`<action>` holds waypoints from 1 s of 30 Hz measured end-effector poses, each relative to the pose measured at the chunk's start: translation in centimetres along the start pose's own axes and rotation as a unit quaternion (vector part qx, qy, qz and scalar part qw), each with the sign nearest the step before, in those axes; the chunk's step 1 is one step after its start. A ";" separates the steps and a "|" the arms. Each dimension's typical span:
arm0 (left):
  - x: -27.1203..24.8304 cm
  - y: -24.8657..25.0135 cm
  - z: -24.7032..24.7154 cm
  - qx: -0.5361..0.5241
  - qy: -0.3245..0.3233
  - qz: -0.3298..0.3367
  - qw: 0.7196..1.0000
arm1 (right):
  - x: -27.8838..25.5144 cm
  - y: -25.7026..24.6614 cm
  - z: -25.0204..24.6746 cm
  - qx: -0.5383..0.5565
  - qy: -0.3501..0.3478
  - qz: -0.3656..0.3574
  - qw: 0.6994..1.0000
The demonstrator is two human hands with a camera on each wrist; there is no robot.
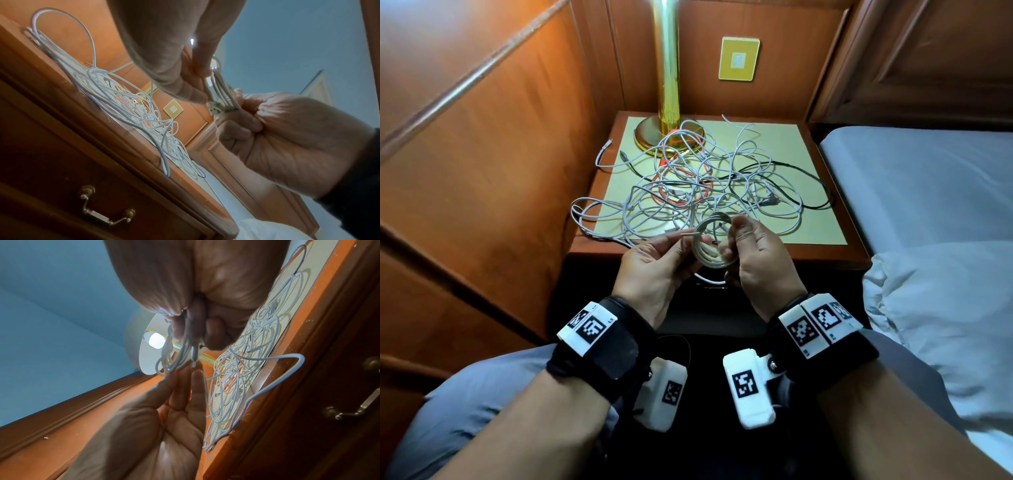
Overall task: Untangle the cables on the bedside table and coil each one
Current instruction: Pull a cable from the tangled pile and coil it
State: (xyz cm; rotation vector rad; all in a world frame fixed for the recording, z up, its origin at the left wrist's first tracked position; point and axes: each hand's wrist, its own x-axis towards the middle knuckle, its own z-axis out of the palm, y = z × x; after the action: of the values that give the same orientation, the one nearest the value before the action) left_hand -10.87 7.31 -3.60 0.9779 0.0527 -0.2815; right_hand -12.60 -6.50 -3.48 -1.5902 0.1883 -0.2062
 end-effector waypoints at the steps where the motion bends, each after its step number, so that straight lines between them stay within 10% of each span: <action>1: 0.0 0.1 0.0 -0.010 -0.009 -0.010 1.000 | 0.1 0.2 0.0 -0.028 0.007 -0.018 0.999; 19: -0.9 1.3 0.6 0.018 -0.059 -0.113 0.992 | -0.1 -0.1 -1.0 -0.225 0.017 -0.110 0.968; 30: -0.2 1.0 -0.7 0.211 -0.048 0.024 0.976 | -0.4 -0.2 -0.6 -0.244 0.005 -0.171 0.954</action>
State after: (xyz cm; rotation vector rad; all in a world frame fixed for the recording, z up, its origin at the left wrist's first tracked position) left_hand -10.73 8.47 -3.18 1.3837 -0.1240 -0.3014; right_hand -13.15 -6.92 -3.30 -2.1128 -0.0373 -0.4643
